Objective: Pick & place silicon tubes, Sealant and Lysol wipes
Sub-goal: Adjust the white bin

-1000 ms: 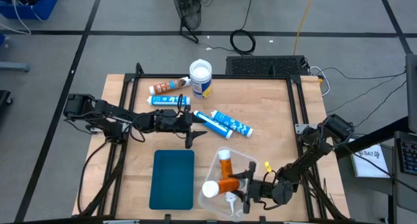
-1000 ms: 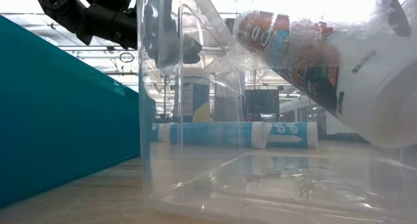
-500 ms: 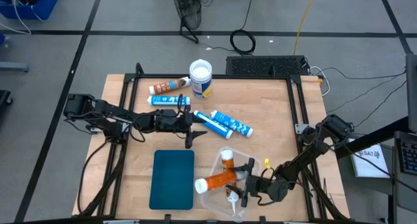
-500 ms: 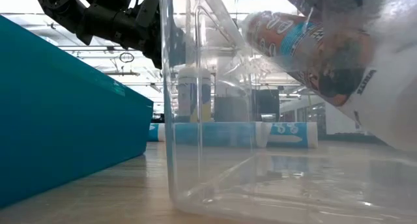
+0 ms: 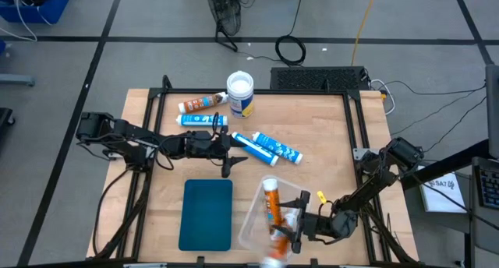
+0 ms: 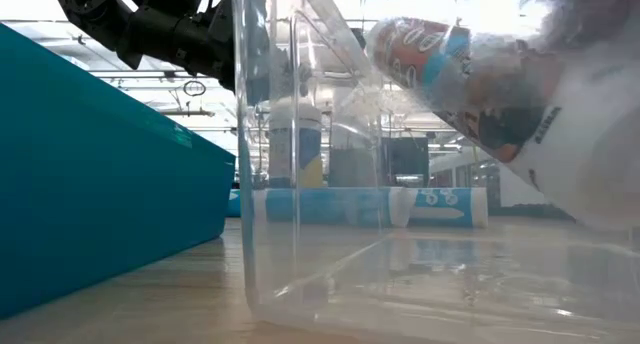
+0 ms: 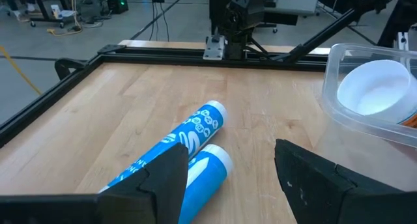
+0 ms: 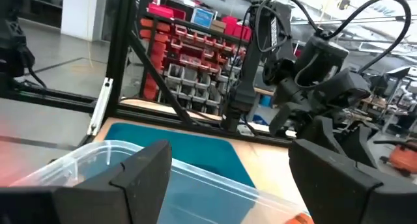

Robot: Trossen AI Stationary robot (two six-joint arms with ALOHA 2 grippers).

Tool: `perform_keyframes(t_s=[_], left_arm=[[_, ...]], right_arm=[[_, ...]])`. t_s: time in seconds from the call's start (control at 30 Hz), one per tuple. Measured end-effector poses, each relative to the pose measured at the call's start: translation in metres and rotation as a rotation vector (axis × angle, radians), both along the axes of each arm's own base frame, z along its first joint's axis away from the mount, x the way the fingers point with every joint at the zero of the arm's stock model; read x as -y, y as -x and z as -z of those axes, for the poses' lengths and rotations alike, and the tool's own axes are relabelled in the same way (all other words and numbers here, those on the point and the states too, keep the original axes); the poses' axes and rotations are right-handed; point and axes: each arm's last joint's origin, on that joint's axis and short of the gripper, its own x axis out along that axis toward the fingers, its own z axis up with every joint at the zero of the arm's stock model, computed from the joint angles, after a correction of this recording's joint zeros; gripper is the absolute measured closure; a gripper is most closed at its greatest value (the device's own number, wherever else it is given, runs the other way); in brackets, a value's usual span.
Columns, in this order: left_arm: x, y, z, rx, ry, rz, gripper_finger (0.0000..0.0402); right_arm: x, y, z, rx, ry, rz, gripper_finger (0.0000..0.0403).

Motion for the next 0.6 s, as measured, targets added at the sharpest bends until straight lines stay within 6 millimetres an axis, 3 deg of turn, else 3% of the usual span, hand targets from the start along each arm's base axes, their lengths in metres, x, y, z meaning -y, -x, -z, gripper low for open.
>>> perform_keyframes(t_s=[0.33,0.43,0.6], left_arm=[[0.0,0.0,0.0,0.0,0.0,0.0,0.0172],[0.0,0.0,0.0,0.0,0.0,0.0,0.0172],[0.0,0.0,0.0,0.0,0.0,0.0,0.0172]], right_arm=[[0.007,0.013,-0.032,0.008,-0.089,-0.04,0.0118],[0.006,0.019,-0.042,0.007,-0.174,-0.211,0.0121],[-0.007,0.029,-0.052,0.002,-0.291,-0.67,0.0129]])
